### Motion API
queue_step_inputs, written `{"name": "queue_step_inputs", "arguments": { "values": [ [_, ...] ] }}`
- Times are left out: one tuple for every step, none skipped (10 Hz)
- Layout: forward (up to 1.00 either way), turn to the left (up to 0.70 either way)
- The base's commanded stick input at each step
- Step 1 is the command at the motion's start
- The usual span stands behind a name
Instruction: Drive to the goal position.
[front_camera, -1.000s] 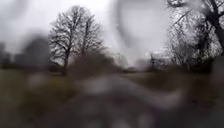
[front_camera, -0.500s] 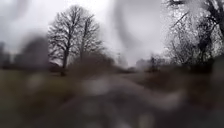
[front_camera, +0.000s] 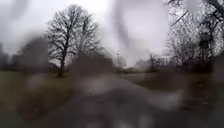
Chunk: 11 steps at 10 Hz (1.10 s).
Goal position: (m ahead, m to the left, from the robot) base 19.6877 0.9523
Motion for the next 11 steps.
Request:
{"name": "queue_step_inputs", "arguments": {
  "values": [
    [0.85, 0.00],
    [0.85, 0.00],
    [0.85, 0.00],
    [0.85, 0.00],
    [0.85, 0.00],
    [0.85, 0.00],
    [0.85, 0.00],
    [0.85, 0.00],
    [0.85, 0.00],
    [0.85, 0.00],
    [0.85, 0.00]
  ]
}}
